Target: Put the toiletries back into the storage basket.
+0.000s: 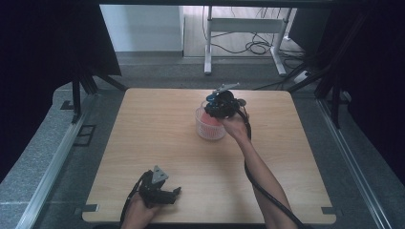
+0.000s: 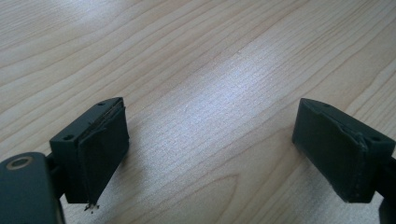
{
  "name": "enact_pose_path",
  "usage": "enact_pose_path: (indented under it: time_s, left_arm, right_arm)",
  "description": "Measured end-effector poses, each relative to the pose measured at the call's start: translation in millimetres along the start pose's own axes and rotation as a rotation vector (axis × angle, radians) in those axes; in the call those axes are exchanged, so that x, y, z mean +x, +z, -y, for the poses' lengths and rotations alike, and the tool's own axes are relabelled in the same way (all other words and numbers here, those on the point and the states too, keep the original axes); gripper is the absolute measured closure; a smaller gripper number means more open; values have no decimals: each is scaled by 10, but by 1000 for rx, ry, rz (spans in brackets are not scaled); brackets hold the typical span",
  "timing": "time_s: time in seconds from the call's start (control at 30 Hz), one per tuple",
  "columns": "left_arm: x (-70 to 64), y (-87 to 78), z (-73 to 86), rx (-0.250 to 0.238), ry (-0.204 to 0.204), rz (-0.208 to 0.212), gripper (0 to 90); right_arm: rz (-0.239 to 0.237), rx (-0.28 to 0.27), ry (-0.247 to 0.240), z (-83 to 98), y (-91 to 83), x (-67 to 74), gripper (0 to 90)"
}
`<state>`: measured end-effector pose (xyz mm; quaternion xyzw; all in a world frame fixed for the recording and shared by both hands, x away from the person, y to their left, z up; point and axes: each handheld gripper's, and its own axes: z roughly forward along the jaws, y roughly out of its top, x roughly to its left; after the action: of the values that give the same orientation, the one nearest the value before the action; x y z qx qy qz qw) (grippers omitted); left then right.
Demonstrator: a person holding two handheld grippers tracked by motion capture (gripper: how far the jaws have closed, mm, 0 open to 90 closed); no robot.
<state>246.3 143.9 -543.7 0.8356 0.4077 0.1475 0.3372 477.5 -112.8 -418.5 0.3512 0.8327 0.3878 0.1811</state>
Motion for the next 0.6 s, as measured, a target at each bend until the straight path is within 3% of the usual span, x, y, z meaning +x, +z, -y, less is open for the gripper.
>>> enact_pose_path:
  time_s: [0.6]
  left_arm:
    - [0, 1, 0, -1, -1, 1, 102]
  right_arm:
    - [-12, 16, 16, 116, 97, -38, 524]
